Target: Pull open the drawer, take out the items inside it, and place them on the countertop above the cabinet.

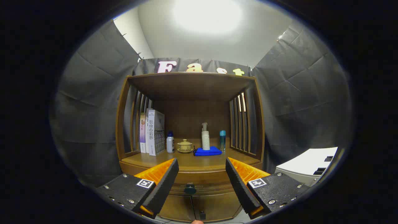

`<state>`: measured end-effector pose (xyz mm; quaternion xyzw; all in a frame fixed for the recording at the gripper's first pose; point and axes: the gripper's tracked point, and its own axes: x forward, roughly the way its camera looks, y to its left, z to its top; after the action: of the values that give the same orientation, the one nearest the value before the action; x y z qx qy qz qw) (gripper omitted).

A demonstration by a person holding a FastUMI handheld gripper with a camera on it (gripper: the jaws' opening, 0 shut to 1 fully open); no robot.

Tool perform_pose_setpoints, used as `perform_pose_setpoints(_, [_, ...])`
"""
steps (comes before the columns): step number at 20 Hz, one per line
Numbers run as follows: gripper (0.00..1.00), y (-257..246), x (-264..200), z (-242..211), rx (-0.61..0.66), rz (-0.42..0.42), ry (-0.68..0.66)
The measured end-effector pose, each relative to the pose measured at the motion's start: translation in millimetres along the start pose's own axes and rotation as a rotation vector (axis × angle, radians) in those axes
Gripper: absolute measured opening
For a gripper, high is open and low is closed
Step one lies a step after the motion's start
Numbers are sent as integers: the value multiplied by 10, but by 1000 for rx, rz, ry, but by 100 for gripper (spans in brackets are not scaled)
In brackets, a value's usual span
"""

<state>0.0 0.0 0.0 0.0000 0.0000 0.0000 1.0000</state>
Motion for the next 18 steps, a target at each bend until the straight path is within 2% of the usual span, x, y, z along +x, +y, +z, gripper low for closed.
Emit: perform_pose_setpoints(18, [94,60,15,41,-14,13,-2])
